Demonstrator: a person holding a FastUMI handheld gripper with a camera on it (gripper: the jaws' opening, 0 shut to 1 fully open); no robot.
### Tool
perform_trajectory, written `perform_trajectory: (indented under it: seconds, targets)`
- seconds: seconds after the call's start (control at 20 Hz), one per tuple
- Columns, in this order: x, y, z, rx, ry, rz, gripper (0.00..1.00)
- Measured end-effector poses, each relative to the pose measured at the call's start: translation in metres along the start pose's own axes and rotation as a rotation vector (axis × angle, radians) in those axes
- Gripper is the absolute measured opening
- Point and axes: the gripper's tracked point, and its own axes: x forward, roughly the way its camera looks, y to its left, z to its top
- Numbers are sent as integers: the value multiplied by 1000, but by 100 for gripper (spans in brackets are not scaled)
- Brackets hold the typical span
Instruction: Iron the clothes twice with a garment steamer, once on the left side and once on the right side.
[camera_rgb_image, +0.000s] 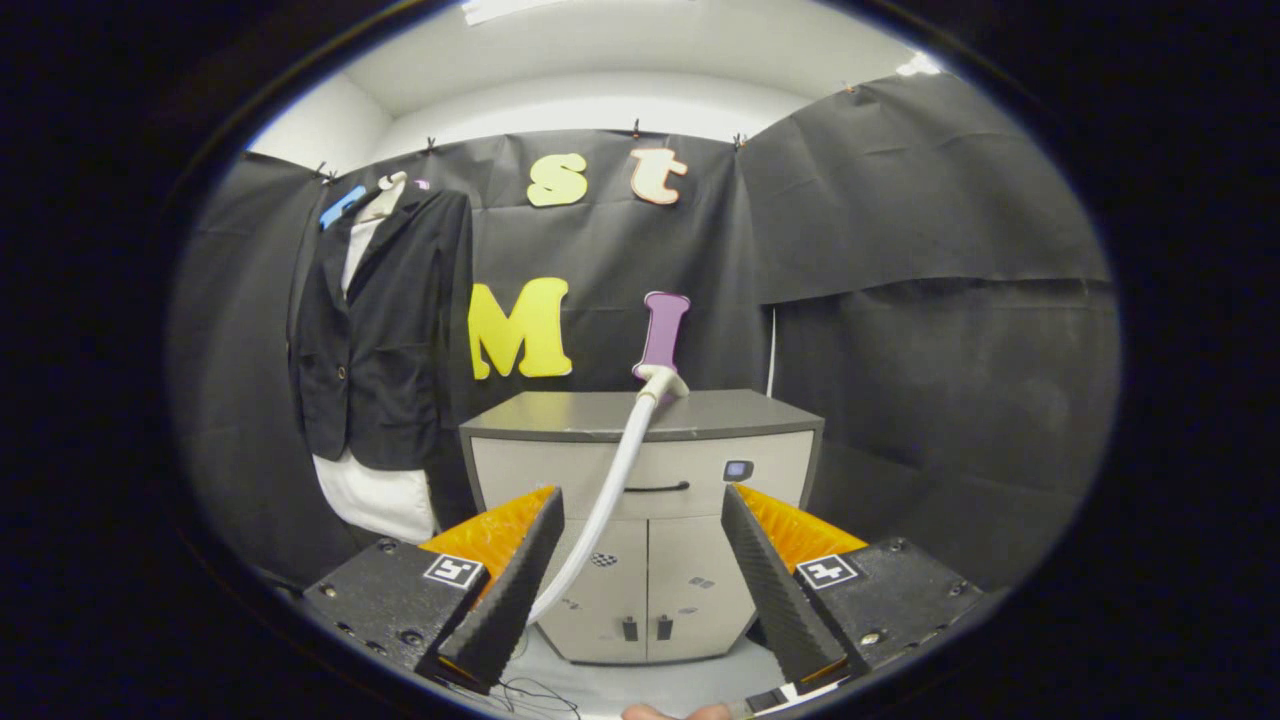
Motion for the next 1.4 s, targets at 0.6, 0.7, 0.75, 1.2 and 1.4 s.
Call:
perform_trajectory:
  seconds: [0.6,0.7,0.75,1.2,1.4]
  targets:
    - [20,62,26,29,3,-72,99]
    - [26,67,25,48,20,-70,99]
    - [32,69,24,58,29,-66,99]
    - [117,49,57,95,27,5,99]
    - [155,36,70,99,34,41,99]
